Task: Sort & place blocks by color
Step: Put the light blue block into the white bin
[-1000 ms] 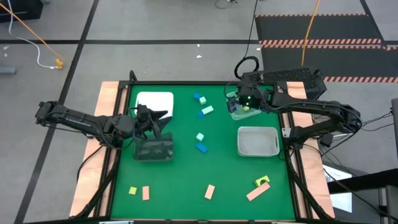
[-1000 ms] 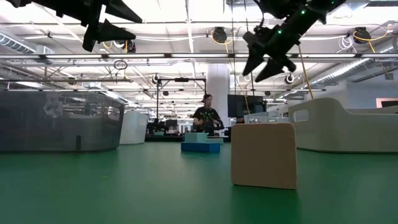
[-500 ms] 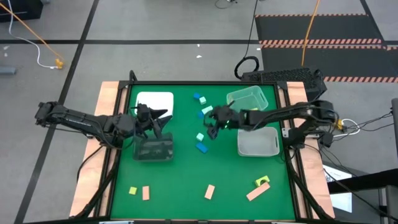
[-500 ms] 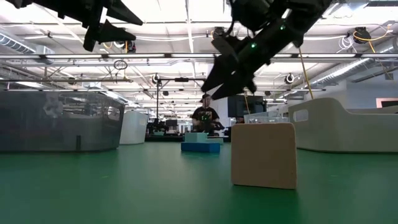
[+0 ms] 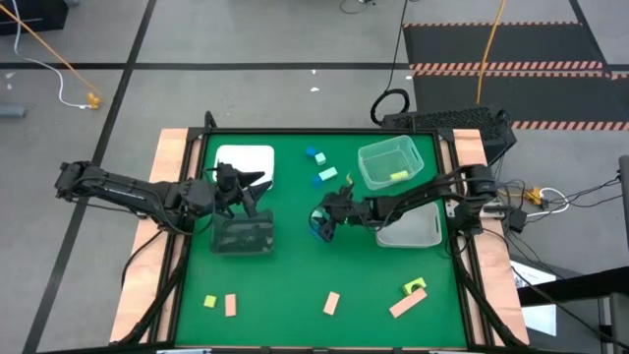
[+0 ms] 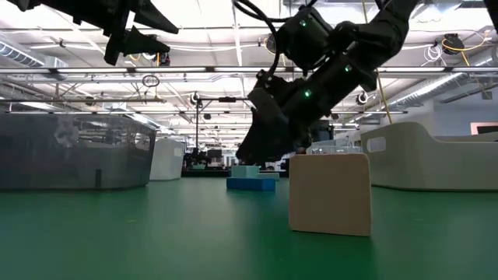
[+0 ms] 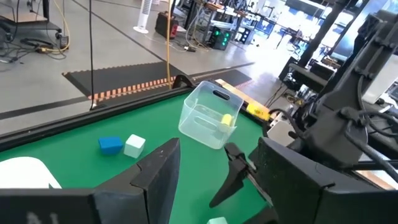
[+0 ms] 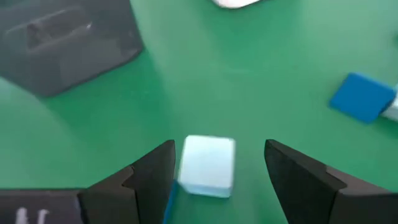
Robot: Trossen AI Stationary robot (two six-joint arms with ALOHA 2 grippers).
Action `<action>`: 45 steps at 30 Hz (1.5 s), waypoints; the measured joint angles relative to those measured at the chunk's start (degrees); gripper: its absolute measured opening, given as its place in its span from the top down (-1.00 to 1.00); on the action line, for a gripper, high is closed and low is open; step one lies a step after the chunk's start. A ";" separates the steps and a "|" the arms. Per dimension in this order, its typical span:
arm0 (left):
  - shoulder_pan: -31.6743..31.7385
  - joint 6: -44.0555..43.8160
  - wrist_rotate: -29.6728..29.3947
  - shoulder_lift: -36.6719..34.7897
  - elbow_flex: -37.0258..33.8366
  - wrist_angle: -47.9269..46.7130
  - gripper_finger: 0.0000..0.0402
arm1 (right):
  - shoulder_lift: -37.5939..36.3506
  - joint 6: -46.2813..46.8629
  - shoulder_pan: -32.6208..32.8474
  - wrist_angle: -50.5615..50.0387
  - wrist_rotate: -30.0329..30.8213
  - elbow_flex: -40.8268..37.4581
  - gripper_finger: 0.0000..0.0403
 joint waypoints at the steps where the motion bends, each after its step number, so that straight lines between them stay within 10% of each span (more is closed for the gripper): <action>1: 0.00 -0.01 0.00 0.00 0.00 0.00 -0.08 | 0.38 0.00 0.22 0.09 0.02 0.00 -0.18; 11: 0.00 -0.09 0.05 -0.01 0.00 0.00 -0.08 | 3.13 5.51 0.98 0.68 3.02 0.00 -0.13; 20: 0.00 -0.09 0.11 0.00 0.00 0.05 -0.08 | 3.04 6.23 0.72 1.10 3.02 0.00 0.44; 30: 0.00 -8.04 1.97 0.00 0.00 0.11 -0.08 | 2.61 5.98 0.55 3.69 2.87 -0.02 0.45; 45: 6.02 -28.80 16.69 0.99 0.00 0.40 -0.08 | -14.68 -19.11 -2.25 7.96 10.36 -0.02 0.45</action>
